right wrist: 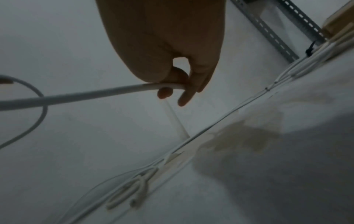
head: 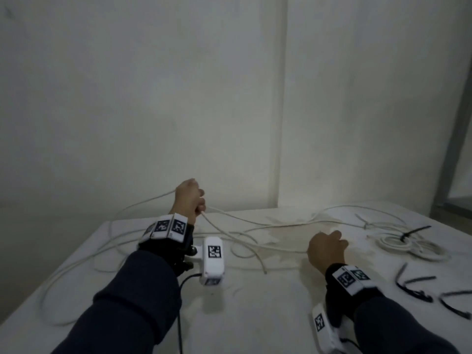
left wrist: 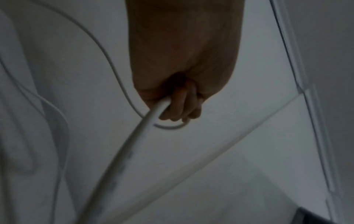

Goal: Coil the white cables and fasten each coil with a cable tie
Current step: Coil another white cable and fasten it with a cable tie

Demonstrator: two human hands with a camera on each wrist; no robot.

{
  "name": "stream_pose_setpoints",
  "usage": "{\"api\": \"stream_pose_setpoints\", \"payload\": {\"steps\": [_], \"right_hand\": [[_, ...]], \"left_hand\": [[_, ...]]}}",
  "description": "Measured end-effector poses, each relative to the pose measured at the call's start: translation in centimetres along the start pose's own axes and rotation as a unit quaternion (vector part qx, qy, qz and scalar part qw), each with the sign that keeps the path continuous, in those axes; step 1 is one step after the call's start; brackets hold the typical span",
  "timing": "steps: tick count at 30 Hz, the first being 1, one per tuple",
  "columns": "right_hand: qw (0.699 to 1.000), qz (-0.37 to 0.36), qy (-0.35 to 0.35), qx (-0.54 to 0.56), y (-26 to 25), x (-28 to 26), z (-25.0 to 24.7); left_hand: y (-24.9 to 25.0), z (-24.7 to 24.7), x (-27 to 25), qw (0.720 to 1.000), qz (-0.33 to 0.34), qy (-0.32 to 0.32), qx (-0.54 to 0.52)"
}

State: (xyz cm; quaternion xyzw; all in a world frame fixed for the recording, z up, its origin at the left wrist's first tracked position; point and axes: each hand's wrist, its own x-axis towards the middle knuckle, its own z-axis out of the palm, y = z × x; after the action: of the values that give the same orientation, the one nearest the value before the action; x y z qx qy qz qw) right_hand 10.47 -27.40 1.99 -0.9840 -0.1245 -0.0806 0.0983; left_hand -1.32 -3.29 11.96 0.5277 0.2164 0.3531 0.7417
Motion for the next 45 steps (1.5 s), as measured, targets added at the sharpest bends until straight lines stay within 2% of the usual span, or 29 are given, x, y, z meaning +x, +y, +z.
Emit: {"api": "stream_pose_setpoints", "payload": {"steps": [2, 3, 5, 6, 9, 13, 15, 18, 20, 22, 23, 24, 25, 26, 27, 28, 30, 31, 33, 35, 37, 38, 39, 40, 41, 42, 43, 44, 45], "right_hand": [[0.995, -0.062, 0.038, 0.075, -1.9, 0.5, 0.0], [0.992, -0.075, 0.044, 0.093, -2.3, 1.5, 0.5], [0.970, -0.085, 0.017, 0.226, -3.6, 1.7, 0.5], [0.955, -0.076, 0.054, 0.283, -4.2, 1.8, 0.6], [0.890, -0.036, 0.078, 0.448, -5.3, 2.3, 0.7], [0.854, -0.036, 0.075, 0.514, -6.5, 3.2, 0.4], [0.837, -0.021, 0.066, 0.543, -6.8, 4.0, 0.8], [0.826, -0.004, 0.043, 0.563, -6.9, 4.2, 1.5], [0.829, -0.001, 0.022, 0.558, -6.9, 3.8, 1.7], [0.835, 0.011, -0.017, 0.550, -6.8, 3.6, 2.2], [0.836, 0.021, -0.045, 0.546, -6.8, 3.5, 2.6], [0.834, 0.029, -0.074, 0.546, -6.7, 3.5, 3.0], [0.830, 0.036, -0.097, 0.549, -6.7, 3.4, 3.5], [0.821, 0.041, -0.115, 0.558, -6.7, 3.2, 3.8], [0.809, 0.045, -0.127, 0.573, -6.7, 3.1, 4.0], [0.791, 0.049, -0.137, 0.595, -6.8, 2.8, 4.0], [0.745, 0.058, -0.149, 0.648, -7.0, 2.4, 3.6], [0.719, 0.065, -0.153, 0.674, -7.2, 2.3, 3.4], [0.672, 0.089, -0.159, 0.718, -7.6, 2.4, 3.1], [0.626, 0.106, -0.168, 0.754, -8.0, 2.4, 3.0], [0.582, 0.113, -0.173, 0.786, -8.4, 2.1, 2.8], [0.561, 0.118, -0.170, 0.802, -8.7, 1.9, 2.8], [0.540, 0.123, -0.166, 0.816, -8.9, 1.7, 2.8], [0.520, 0.130, -0.162, 0.829, -9.1, 1.5, 2.9], [0.499, 0.137, -0.162, 0.840, -9.4, 1.2, 3.1], [0.478, 0.143, -0.164, 0.851, -9.7, 1.0, 3.2], [0.458, 0.149, -0.169, 0.860, -10.0, 0.7, 3.4], [0.438, 0.155, -0.176, 0.868, -10.3, 0.5, 3.5], [0.418, 0.160, -0.185, 0.875, -10.6, 0.3, 3.7]], "left_hand": [[1.7, 0.1, -0.4, 0.992, 0.059, -0.086, 0.070], [2.7, 0.3, -0.5, 0.986, 0.083, -0.126, 0.065], [4.9, 0.8, -0.6, 0.977, 0.134, -0.165, 0.013], [6.0, 1.0, -0.7, 0.972, 0.159, -0.171, -0.015], [8.2, 1.2, -0.4, 0.959, 0.216, -0.164, -0.078], [8.8, -0.1, 1.1, 0.950, 0.243, -0.122, -0.155], [8.1, -1.1, 2.4, 0.956, 0.227, -0.074, -0.171], [5.3, -2.3, 3.8, 0.977, 0.146, 0.049, -0.149], [2.0, -3.8, 4.9, 0.978, 0.080, 0.136, -0.133], [-1.9, -6.4, 6.4, 0.979, 0.025, 0.175, -0.099], [-3.7, -7.5, 6.8, 0.978, -0.040, 0.179, -0.100], [-5.4, -8.6, 7.0, 0.979, -0.096, 0.182, -0.006], [-7.4, -10.1, 7.2, 0.961, -0.115, 0.217, 0.124], [-8.7, -11.7, 7.6, 0.961, -0.141, 0.232, 0.048], [-9.9, -13.1, 7.6, 0.962, -0.122, 0.235, -0.059], [-10.5, -13.5, 7.3, 0.959, -0.105, 0.243, -0.097], [-10.4, -13.6, 6.9, 0.963, -0.072, 0.258, -0.044], [-10.0, -13.6, 7.0, 0.965, -0.067, 0.254, 0.020], [-9.4, -13.9, 7.7, 0.961, -0.088, 0.203, 0.165], [-7.6, -13.5, 6.1, 0.913, -0.113, 0.168, 0.354], [-5.9, -12.2, 3.4, 0.858, -0.050, 0.161, 0.485], [-5.3, -11.6, 2.0, 0.865, -0.024, 0.120, 0.486], [-4.9, -10.8, 0.6, 0.894, -0.038, 0.040, 0.445], [-4.6, -10.0, -1.0, 0.911, -0.105, -0.066, 0.394], [-4.7, -9.6, -2.4, 0.898, -0.193, -0.175, 0.355], [-5.1, -9.3, -3.5, 0.859, -0.262, -0.269, 0.347], [-5.7, -9.1, -4.2, 0.826, -0.304, -0.325, 0.346], [-6.5, -9.0, -4.5, 0.814, -0.327, -0.335, 0.343], [-7.3, -8.9, -4.7, 0.824, -0.333, -0.312, 0.335]]}}
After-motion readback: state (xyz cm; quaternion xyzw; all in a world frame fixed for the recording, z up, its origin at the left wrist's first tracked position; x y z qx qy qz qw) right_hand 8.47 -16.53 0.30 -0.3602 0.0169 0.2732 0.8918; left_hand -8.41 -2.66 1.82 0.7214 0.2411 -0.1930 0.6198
